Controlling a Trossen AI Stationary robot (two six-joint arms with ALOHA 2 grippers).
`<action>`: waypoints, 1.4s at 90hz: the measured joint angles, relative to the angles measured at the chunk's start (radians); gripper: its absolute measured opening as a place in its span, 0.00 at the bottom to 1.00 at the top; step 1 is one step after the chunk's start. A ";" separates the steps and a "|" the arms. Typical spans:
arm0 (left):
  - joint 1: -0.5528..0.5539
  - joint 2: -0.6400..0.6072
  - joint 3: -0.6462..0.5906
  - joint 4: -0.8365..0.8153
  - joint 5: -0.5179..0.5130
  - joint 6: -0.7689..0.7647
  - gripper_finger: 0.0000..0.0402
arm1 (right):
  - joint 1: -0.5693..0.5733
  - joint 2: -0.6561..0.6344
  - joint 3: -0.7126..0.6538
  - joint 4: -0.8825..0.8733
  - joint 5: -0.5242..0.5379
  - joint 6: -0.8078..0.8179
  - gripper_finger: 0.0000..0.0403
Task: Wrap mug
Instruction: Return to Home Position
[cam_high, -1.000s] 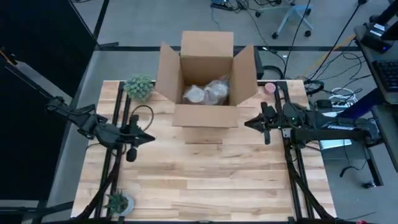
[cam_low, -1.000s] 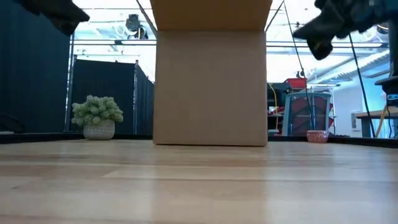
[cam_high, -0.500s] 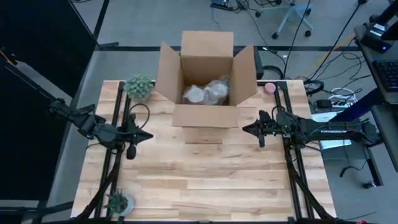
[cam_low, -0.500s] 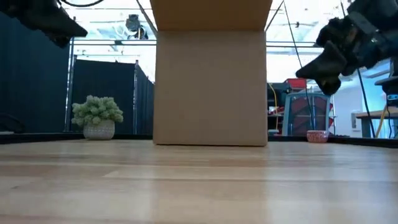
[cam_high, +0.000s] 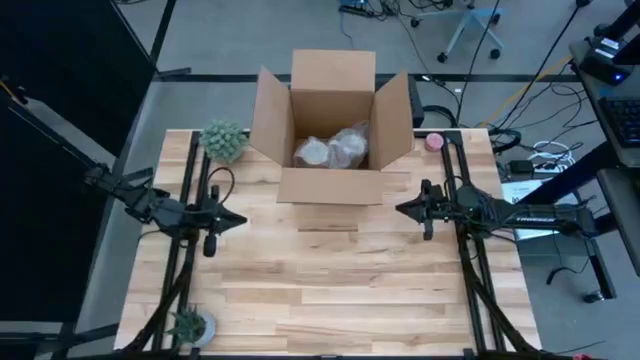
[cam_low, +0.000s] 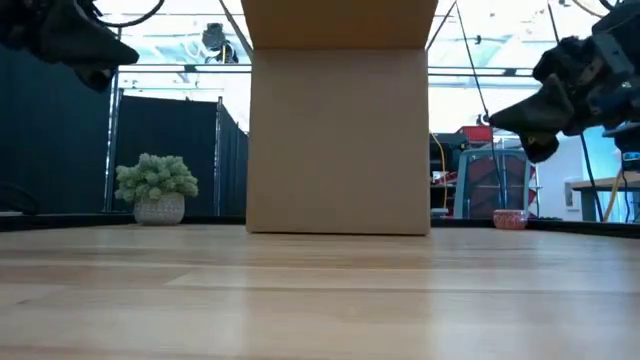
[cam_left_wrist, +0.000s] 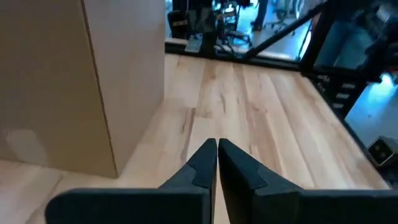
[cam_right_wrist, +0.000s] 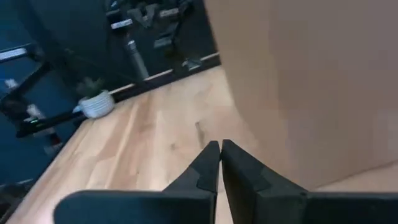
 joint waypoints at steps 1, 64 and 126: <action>0.000 -0.003 -0.003 0.004 0.001 0.000 0.01 | 0.000 -0.002 0.000 0.000 0.006 -0.003 0.01; 0.006 -0.199 -0.138 0.071 0.103 0.023 0.01 | 0.089 -0.108 0.001 -0.045 -0.033 -0.170 0.01; 0.199 -0.271 -0.271 0.231 0.357 0.131 0.01 | 0.089 -0.173 0.002 -0.024 -0.052 -0.171 0.01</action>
